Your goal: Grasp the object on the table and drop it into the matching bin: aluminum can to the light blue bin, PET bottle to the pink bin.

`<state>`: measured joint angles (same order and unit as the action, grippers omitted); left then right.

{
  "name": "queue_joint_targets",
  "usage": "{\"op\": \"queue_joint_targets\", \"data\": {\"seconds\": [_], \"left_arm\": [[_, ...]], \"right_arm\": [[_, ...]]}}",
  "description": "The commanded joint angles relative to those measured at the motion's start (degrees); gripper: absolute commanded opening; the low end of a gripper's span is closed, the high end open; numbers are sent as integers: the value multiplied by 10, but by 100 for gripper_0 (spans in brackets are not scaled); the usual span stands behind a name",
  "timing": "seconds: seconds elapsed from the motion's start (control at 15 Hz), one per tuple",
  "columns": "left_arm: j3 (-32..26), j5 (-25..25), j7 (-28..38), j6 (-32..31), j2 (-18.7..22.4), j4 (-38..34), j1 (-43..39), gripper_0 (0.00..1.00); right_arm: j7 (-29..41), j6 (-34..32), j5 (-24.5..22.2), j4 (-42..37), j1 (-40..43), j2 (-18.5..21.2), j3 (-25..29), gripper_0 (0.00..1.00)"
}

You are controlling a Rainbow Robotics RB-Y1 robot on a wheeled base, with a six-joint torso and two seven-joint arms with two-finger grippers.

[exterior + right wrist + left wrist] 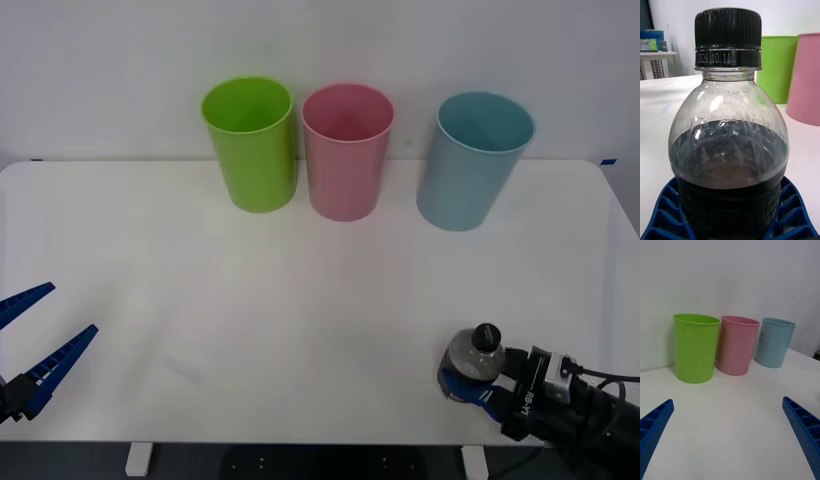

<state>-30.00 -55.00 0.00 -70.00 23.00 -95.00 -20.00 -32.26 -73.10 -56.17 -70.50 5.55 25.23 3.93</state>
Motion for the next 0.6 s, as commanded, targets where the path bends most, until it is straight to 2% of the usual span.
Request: {"op": "queue_joint_targets", "data": {"seconds": [0.07, 0.6], "left_arm": [[0, 0, 0, 0, 0, 0, 0, 100], [0, 0, 0, 0, 0, 0, 0, 100]], "right_arm": [[56, 16, 8, -32, 0, 3, 0, 0], [200, 97, 25, -148, 1, 20, 3, 0]]}}
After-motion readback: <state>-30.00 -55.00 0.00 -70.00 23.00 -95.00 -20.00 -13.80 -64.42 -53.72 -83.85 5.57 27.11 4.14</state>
